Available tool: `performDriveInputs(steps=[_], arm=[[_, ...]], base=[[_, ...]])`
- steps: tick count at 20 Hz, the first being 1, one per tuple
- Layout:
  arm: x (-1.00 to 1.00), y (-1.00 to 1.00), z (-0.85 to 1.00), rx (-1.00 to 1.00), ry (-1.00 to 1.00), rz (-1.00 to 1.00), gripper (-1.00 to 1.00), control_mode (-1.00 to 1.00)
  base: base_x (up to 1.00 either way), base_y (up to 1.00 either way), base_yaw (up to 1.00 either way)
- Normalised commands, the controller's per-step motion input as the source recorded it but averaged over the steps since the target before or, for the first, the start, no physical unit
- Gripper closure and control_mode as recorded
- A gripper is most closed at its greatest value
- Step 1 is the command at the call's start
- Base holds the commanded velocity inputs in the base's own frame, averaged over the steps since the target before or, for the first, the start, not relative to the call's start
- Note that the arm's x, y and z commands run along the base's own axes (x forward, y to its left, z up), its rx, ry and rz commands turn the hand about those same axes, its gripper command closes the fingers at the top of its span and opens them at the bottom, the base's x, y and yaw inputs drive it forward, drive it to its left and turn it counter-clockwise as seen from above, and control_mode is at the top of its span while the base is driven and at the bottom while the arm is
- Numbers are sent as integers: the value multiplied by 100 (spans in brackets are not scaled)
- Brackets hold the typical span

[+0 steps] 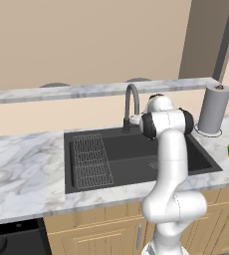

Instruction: Soak the sponge with water for a few seconds and then drop it inside the sink.

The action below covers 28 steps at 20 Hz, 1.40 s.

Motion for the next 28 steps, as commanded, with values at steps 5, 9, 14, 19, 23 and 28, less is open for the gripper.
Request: performDriveInputs(steps=[5,9,14,19,23,28], arm=[[2,-4,-42,0,0,0,-100,-100],[6,0,-29,0,0,0,-100,-100],[29,0,-10,0,-1,0,-100,-100],[42,0,-19,0,0,0,-100,-100],[32,0,-17,0,0,0,-100,-100],[0,0,0,0,0,0,-100,-100]], base=[[0,0,0],[0,0,0],[0,0,0],[0,0,0],[0,0,0],[0,0,0]])
